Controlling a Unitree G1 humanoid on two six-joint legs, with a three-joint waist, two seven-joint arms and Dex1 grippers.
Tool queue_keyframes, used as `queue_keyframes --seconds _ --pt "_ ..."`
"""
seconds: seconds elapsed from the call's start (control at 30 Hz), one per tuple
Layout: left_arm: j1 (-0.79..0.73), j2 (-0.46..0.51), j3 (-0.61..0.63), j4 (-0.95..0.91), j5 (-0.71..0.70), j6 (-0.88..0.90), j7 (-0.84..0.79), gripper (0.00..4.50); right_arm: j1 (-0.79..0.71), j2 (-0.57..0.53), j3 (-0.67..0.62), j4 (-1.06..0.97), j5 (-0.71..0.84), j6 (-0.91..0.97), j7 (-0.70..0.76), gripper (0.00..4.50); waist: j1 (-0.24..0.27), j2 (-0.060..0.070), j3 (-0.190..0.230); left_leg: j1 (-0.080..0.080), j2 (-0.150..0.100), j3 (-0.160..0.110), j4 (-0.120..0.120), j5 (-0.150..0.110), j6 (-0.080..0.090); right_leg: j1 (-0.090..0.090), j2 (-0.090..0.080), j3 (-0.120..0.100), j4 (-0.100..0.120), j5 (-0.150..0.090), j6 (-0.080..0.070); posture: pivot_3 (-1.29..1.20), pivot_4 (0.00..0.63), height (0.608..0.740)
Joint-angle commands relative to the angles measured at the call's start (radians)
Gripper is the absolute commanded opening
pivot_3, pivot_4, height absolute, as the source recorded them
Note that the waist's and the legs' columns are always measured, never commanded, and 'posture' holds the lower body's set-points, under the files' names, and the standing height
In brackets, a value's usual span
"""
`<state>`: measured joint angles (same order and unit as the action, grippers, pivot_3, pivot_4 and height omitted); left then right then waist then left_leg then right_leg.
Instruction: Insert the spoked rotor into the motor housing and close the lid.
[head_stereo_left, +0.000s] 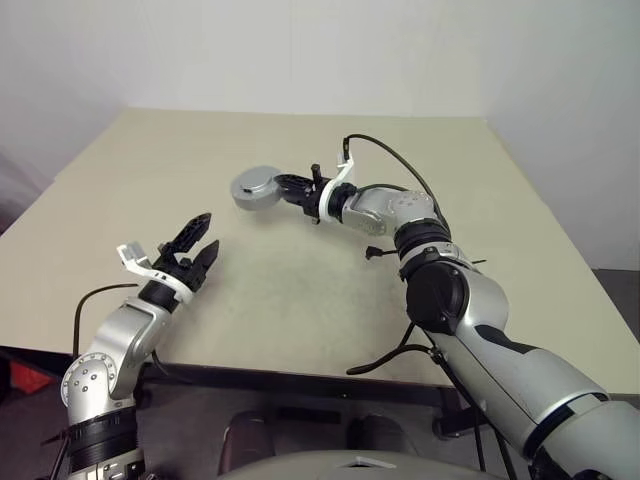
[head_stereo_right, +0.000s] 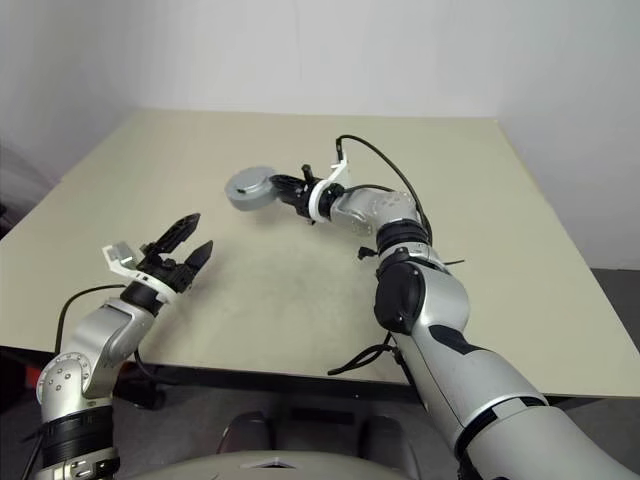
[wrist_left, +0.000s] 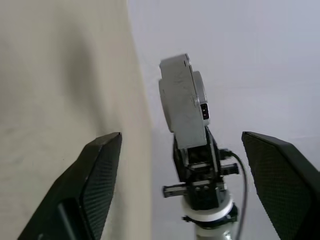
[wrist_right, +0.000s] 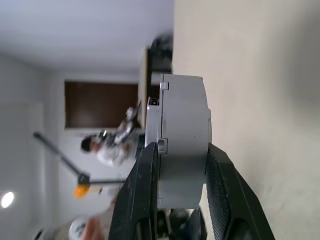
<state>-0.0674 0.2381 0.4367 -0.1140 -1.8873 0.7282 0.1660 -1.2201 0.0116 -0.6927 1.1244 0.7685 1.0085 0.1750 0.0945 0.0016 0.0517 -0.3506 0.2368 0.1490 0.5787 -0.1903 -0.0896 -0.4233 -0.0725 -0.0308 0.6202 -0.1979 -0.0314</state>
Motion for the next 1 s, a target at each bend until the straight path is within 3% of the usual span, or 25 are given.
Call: queue_keyframes --seconds 0.03,0.6,1.0 --pt "-0.034 0.013 -0.001 -0.008 -0.063 0.010 -0.028 4.06 -0.042 -0.001 -0.013 -0.079 0.064 0.039 0.036 1.10 0.001 0.000 0.000 0.000 0.000 0.000 0.000 0.000 0.000 0.000 0.000 0.000 0.000 0.000 0.000 0.00 0.000 0.740" --pt "-0.094 0.047 -0.008 0.093 -0.044 0.028 -0.091 4.06 0.031 0.013 0.018 -0.290 0.127 0.269 0.060 1.10 0.003 0.000 0.000 0.000 0.000 0.000 0.001 0.000 -0.001 0.000 0.000 0.000 0.002 0.000 0.000 0.00 0.000 0.740" --pt "-0.159 0.035 -0.026 0.108 -0.050 0.054 -0.103 4.06 0.084 0.057 0.052 -0.371 0.130 0.314 0.019 1.10 0.004 -0.001 0.000 0.000 0.000 0.000 0.002 0.001 -0.001 0.000 0.000 0.000 0.003 0.000 0.000 0.00 0.000 0.740"
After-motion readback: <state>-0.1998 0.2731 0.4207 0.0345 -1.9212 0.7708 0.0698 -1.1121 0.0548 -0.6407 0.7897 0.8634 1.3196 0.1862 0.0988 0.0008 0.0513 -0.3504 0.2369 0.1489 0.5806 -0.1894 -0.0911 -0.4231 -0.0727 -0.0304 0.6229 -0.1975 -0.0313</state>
